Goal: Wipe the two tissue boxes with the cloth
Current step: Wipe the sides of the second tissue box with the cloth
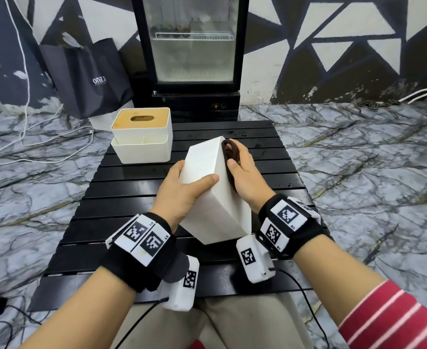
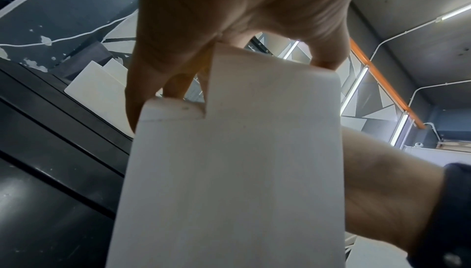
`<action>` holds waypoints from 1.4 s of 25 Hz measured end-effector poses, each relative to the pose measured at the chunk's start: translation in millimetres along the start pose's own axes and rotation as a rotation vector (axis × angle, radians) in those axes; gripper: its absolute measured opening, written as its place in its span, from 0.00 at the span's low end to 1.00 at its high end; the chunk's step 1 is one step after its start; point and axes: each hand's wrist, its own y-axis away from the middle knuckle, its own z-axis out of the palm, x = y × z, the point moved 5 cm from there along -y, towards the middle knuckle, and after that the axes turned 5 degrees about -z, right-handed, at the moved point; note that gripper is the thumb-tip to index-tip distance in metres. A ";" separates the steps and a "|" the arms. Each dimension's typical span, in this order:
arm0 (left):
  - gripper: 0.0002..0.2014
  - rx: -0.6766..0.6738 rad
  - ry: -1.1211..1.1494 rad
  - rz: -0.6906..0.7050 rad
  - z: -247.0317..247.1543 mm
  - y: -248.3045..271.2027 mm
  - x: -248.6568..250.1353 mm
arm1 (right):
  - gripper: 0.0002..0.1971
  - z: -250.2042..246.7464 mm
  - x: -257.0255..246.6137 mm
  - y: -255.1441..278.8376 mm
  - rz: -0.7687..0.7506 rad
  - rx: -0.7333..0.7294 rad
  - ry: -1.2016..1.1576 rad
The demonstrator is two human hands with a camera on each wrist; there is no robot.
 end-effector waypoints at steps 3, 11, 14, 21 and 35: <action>0.36 -0.014 0.038 -0.016 -1.1 2.1 0.2 | 0.22 -6.2 15.3 -0.3 0.046 -0.013 -0.022; 0.50 -0.005 0.060 0.004 -2.1 0.8 -5.2 | 0.22 -4.9 29.2 55.9 0.107 0.074 -0.008; 0.45 0.005 0.070 0.005 -2.4 0.2 -6.6 | 0.22 4.7 16.0 70.4 0.054 0.068 -0.025; 0.38 -0.013 0.081 0.016 -1.8 2.8 -4.5 | 0.22 2.6 19.8 76.0 0.071 0.101 -0.041; 0.35 -0.050 0.069 0.026 -2.1 5.8 -0.5 | 0.23 22.6 -10.8 72.6 -0.114 0.059 -0.105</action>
